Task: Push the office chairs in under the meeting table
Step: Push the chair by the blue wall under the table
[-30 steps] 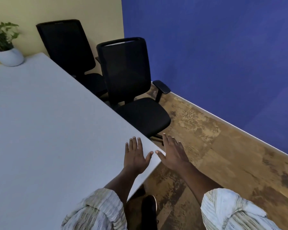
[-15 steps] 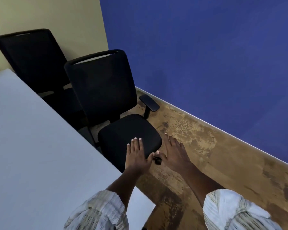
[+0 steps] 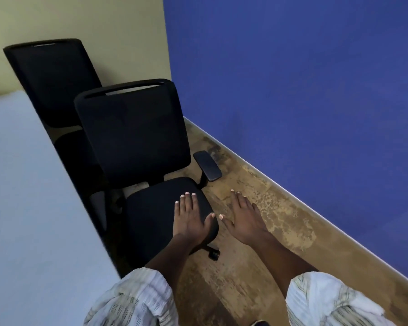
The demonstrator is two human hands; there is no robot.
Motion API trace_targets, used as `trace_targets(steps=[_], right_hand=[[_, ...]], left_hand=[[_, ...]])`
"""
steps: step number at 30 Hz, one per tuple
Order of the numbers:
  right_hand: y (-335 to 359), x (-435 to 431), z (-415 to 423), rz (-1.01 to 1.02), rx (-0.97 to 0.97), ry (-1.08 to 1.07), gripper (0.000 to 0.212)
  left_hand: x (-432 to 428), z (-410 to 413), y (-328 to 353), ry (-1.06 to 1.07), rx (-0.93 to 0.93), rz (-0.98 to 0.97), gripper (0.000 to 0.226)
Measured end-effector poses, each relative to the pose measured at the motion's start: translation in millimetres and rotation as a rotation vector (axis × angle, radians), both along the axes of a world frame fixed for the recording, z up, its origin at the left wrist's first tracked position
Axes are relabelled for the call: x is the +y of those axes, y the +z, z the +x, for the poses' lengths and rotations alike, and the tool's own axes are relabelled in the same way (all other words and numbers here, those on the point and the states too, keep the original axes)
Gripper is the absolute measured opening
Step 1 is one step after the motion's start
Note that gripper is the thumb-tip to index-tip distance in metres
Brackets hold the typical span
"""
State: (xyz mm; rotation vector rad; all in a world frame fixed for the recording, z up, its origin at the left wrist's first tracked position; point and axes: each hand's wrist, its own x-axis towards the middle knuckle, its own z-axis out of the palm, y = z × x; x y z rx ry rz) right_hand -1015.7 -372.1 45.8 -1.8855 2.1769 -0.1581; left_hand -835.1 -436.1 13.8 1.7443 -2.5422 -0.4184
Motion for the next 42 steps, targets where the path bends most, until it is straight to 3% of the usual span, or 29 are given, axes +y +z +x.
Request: trace_targets(steps=[9, 18, 24, 31, 42], right_hand=[[18, -71, -135, 0.006, 0.032, 0.164, 0.086], [24, -160, -210, -0.006, 0.046, 0.278, 0.086], [25, -264, -256, -0.009, 0.061, 0.371, 0.087], [33, -412, -261, 0.002, 0.098, 0.523, 0.087], [43, -553, -189, -0.033, 0.037, 0.801, 0.086]], left_hand=[[-47, -121, 19, 0.179, 0.013, 0.007, 0.089], [-117, -184, 16, 0.355, 0.062, 0.042, 0.089], [-197, -220, -5, 0.520, 0.146, 0.112, 0.090], [-294, -235, -17, 0.705, 0.193, 0.152, 0.089], [-382, -210, -15, 0.978, 0.179, 0.092, 0.089]])
